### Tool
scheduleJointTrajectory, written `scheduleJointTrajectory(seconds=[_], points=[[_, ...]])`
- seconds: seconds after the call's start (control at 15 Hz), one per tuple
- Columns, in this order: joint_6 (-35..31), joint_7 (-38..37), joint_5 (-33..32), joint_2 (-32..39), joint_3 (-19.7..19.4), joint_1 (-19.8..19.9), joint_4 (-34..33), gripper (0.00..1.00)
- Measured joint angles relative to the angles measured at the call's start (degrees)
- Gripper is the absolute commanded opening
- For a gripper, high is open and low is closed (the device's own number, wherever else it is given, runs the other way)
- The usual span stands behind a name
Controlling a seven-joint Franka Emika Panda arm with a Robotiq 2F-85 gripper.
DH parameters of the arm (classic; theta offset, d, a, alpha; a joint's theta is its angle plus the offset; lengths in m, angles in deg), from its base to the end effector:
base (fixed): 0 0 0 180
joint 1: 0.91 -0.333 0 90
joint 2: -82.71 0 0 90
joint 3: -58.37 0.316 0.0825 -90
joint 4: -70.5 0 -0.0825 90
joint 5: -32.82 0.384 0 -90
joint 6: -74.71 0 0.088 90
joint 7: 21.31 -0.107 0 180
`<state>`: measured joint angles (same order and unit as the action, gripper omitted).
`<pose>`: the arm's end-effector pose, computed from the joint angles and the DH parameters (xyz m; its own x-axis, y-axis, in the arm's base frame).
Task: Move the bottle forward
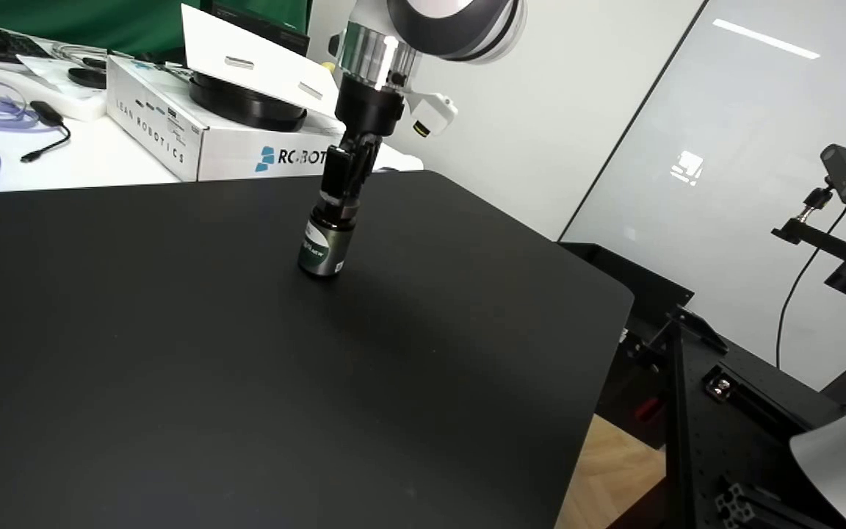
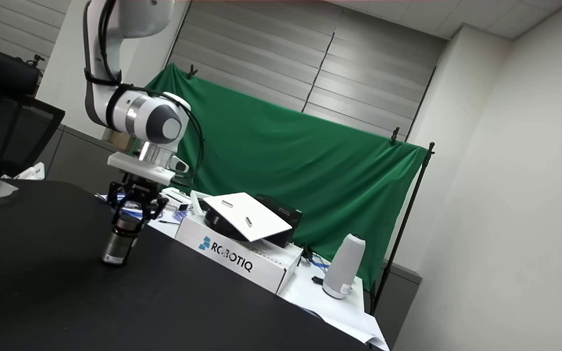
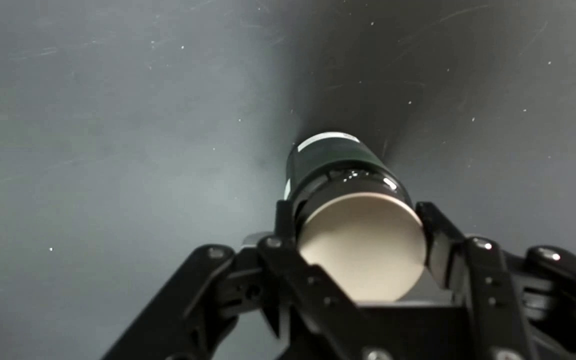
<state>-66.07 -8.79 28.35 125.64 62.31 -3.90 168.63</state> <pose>0.6645 0.0768 0.1549 0.9280 0.3725 -0.0028 0.3725 -0.9280 0.0018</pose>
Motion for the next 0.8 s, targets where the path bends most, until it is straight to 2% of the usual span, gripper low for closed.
scheduleJointTrajectory(seconds=[0.4, 0.8], points=[[1.0, -0.11, -0.07, -1.66, -0.08, 0.03, -0.31, 0.36], [7.44, -0.13, -0.16, -11.15, -0.08, -0.07, 3.98, 0.36]])
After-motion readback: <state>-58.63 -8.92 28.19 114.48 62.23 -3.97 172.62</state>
